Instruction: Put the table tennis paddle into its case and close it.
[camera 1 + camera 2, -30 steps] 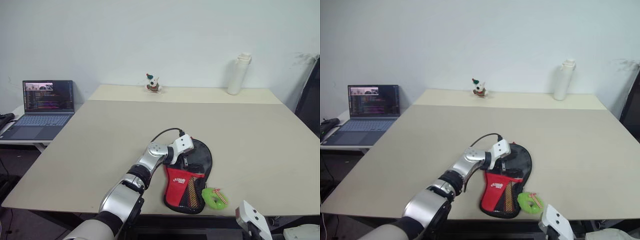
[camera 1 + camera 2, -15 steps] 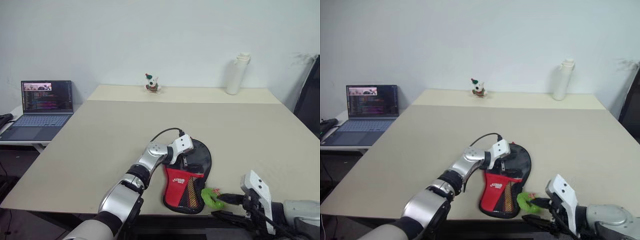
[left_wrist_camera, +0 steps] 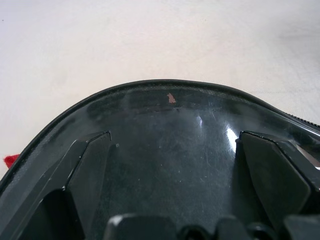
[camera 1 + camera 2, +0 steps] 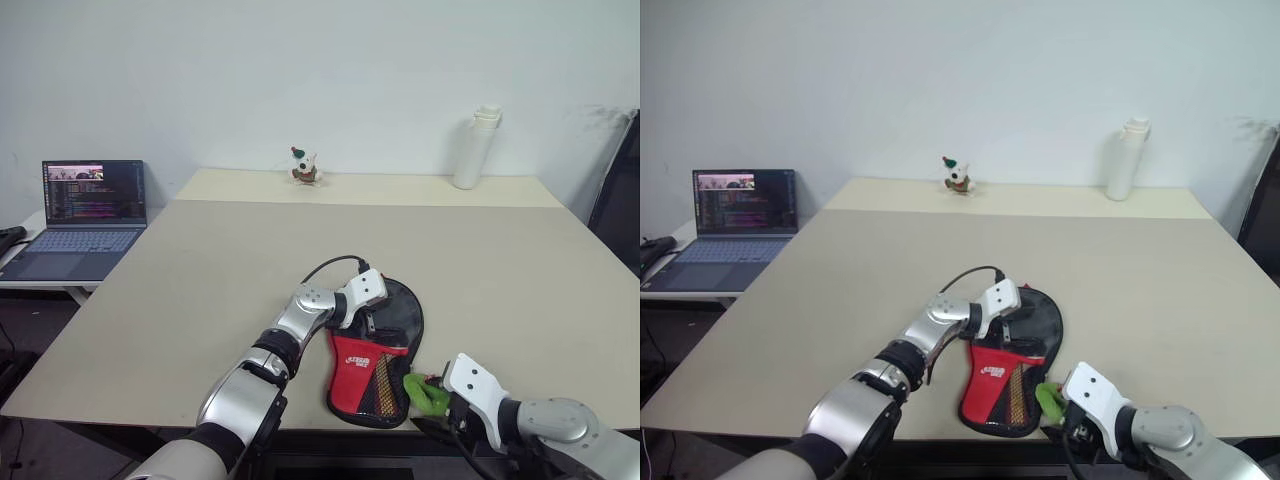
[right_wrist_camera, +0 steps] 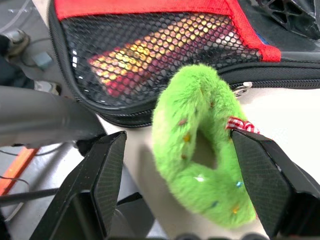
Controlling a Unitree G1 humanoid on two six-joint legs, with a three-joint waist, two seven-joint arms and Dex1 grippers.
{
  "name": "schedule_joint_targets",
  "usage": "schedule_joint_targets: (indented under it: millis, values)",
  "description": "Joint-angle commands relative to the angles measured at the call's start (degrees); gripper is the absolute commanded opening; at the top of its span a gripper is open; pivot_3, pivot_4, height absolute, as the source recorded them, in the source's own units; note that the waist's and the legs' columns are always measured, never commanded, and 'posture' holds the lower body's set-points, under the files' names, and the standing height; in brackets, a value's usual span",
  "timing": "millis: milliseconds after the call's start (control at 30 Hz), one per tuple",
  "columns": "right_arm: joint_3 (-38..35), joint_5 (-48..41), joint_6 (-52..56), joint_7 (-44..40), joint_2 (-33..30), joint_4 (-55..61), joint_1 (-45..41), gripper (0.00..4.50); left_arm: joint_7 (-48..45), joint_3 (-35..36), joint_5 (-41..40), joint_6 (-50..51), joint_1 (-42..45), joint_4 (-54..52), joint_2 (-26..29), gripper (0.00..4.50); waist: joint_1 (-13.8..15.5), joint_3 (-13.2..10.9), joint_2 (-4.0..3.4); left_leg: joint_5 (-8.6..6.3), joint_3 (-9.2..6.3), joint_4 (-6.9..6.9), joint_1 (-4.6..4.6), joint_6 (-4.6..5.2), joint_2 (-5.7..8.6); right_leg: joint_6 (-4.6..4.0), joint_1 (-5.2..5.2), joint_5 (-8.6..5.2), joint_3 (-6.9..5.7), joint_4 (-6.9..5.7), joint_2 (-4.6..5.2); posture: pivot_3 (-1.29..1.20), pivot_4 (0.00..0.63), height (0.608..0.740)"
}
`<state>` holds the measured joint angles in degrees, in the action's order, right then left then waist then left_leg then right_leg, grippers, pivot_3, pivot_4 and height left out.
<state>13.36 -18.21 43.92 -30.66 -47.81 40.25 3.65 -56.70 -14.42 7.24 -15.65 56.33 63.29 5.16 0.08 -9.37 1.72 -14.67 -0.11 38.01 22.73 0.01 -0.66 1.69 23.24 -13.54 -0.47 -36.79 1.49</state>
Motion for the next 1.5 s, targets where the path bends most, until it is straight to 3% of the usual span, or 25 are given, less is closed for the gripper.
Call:
schedule_joint_targets:
  millis: [33,367,567,1033,1500]
  values:
    - [0.08,2.95,-1.19,0.96,0.93,-0.55,-1.16,3.27,0.08,-2.25,2.59,0.73,-1.82,1.34,-0.64,4.5,0.06,0.0,0.0,0.0,-0.01,0.0,0.0,0.0,0.0,0.0,0.0,0.0,0.0,0.0,0.0,0.0,0.15,0.74]
    - [-6.85,1.49,0.46,-2.87,-1.38,2.0,2.31,0.02,-3.63,-2.95,2.7,1.93,-2.43,1.84,-1.62,4.5,0.24,0.01,-0.01,0.0,-0.01,0.0,0.02,0.0,0.02,0.0,0.0,0.0,-0.01,0.01,0.0,0.0,0.15,0.74]
    - [-9.18,-2.06,-0.64,-9.09,-4.32,6.16,6.34,0.02,-2.73,-3.09,3.23,2.05,-2.75,2.32,-2.29,4.5,0.31,0.04,-0.01,0.0,-0.02,0.0,0.02,0.0,0.01,-0.01,0.0,-0.01,-0.03,0.0,-0.01,0.0,0.15,0.74]
    - [-4.28,-8.36,-1.11,-17.82,-7.18,16.2,13.16,0.02,-1.44,-3.29,3.84,2.48,-2.42,2.18,-1.72,4.5,0.73,0.08,0.07,0.0,-0.04,0.02,0.02,0.0,0.04,0.0,-0.03,-0.01,-0.04,0.02,0.03,0.0,0.15,0.74]
    - [1.84,-6.8,-2.59,-16.82,-8.43,19.2,8.86,0.02,-1.08,-3.89,3.61,3.31,-2.9,0.8,-0.53,4.5,0.68,0.16,0.16,0.0,-0.2,0.02,-0.05,-0.01,-0.01,-0.01,-0.05,-0.01,-0.05,0.0,0.02,0.0,0.15,0.74]
